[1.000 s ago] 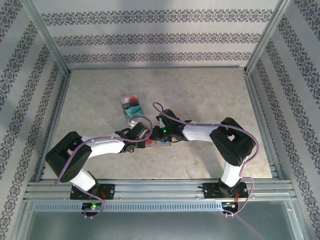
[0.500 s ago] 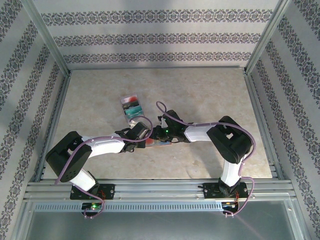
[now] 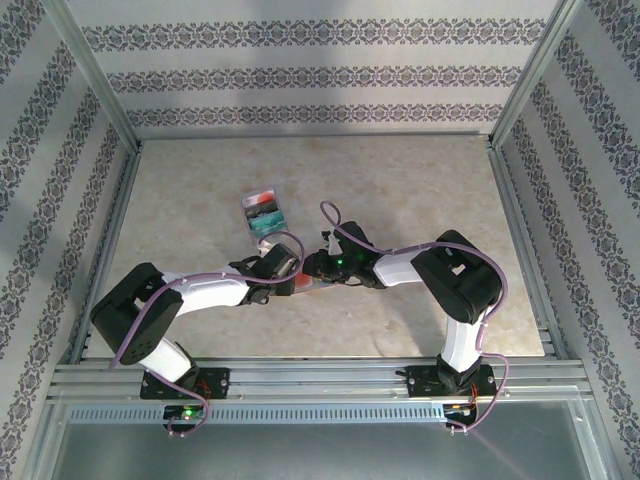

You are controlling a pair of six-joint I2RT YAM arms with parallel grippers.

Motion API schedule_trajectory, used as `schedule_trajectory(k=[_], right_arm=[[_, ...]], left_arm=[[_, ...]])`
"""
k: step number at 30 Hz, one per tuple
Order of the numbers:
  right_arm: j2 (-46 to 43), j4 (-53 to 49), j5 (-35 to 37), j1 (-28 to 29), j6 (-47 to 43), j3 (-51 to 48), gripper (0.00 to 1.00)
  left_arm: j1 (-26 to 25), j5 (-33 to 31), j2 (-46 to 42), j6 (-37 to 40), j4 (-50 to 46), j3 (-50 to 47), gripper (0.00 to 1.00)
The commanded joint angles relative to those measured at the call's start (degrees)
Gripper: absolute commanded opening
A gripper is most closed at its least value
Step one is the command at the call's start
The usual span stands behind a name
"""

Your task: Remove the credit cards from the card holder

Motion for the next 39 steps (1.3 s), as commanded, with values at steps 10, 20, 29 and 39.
schedule_trajectory(k=[10, 20, 29, 39], right_arm=[[-0.8, 7.2, -3.6, 0.0, 3.6, -1.9, 0.24], [-2.2, 11.3, -5.2, -1.6, 5.3, -4.3, 0.21], [-1.8, 14.6, -5.7, -2.4, 6.8, -5.7, 0.21], [-2.4, 15.5, -5.8, -3.6, 7.0, -6.8, 0.21]], left_arm=[[-0.5, 7.2, 3.6, -1.4, 2.4, -0.9, 0.53], [-0.5, 6.7, 4.5, -1.6, 1.3, -0.4, 0.50], [-0.4, 6.3, 4.8, -1.4, 0.7, -0.1, 0.49], [0.4, 6.0, 4.1, -1.2, 0.2, -0.6, 0.49]])
